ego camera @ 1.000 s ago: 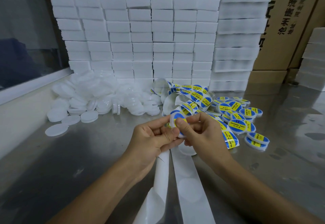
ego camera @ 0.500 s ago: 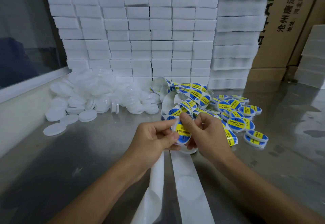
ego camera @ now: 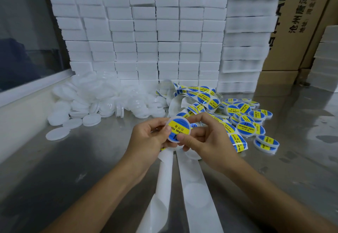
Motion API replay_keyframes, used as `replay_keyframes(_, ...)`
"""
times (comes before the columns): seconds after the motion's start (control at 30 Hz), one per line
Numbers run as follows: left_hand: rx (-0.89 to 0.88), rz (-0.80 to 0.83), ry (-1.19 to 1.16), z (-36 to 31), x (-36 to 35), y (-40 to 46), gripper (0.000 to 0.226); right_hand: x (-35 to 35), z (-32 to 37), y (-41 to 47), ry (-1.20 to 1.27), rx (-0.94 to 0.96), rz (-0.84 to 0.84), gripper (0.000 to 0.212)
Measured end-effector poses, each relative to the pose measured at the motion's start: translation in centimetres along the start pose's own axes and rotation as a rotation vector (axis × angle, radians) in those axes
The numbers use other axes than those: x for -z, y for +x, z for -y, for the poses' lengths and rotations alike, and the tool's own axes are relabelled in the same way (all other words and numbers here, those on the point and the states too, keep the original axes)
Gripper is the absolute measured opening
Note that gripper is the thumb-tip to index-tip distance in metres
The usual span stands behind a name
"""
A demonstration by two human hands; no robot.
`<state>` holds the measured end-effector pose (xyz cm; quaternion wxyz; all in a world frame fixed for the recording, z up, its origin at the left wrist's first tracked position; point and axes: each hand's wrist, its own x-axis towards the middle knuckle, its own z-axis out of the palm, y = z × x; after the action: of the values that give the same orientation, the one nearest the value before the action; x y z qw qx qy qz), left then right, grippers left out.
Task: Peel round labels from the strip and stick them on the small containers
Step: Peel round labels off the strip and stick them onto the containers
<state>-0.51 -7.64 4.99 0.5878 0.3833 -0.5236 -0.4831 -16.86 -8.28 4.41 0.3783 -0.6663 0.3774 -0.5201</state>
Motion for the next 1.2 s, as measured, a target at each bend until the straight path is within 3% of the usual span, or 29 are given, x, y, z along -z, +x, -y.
replay_keyframes(0.13, -0.011, 0.016, 0.025, 0.0, 0.1, 0.0, 0.016, 0.2, 0.2, 0.1, 0.077, -0.003, -0.042, 0.015)
replay_keyframes(0.4, 0.016, -0.006, 0.018, 0.3, -0.1, 0.0, 0.015, 0.3, -0.7, 0.3, -0.032, 0.052, -0.085, 0.01)
replay_keyframes(0.43, 0.021, -0.026, 0.005, 0.3, -0.1, 0.0, 0.013, 0.3, -0.8, 0.2, -0.099, 0.086, -0.108, 0.012)
replay_keyframes(0.53, 0.033, -0.076, -0.032, 0.4, 0.0, 0.0, 0.013, 0.3, -0.9, -0.1, -0.358, 0.277, -0.141, 0.044)
replay_keyframes(0.63, 0.038, -0.059, -0.057, 0.4, -0.1, -0.1, 0.031, 0.3, -0.9, -0.1, -0.47, 0.418, -0.068, 0.049)
replay_keyframes(0.8, 0.056, -0.029, -0.069, 0.2, -0.1, 0.0, 0.043, 0.3, -0.9, -0.1, -0.479, 0.403, -0.088, 0.046)
replay_keyframes(0.93, -0.011, -0.088, -0.047, 0.0, -0.2, -0.2, 0.025, 0.7, -0.8, 0.0, -0.503, 0.416, -0.103, 0.043)
replay_keyframes(1.0, -0.115, -0.218, 0.092, 0.1, 0.1, 0.0, 0.005, 1.8, -0.9, 0.4, -0.534, 0.391, -0.143, 0.04)
replay_keyframes(1.07, -0.215, -0.333, 0.277, 0.5, 0.7, 0.4, 0.015, 3.5, -1.4, 1.0, -0.584, 0.305, -0.222, 0.035)
replay_keyframes(1.2, -0.147, -0.335, 0.452, 1.2, 1.2, 0.9, 0.013, 8.1, -3.1, 2.1, -0.731, 0.102, -0.432, 0.025)
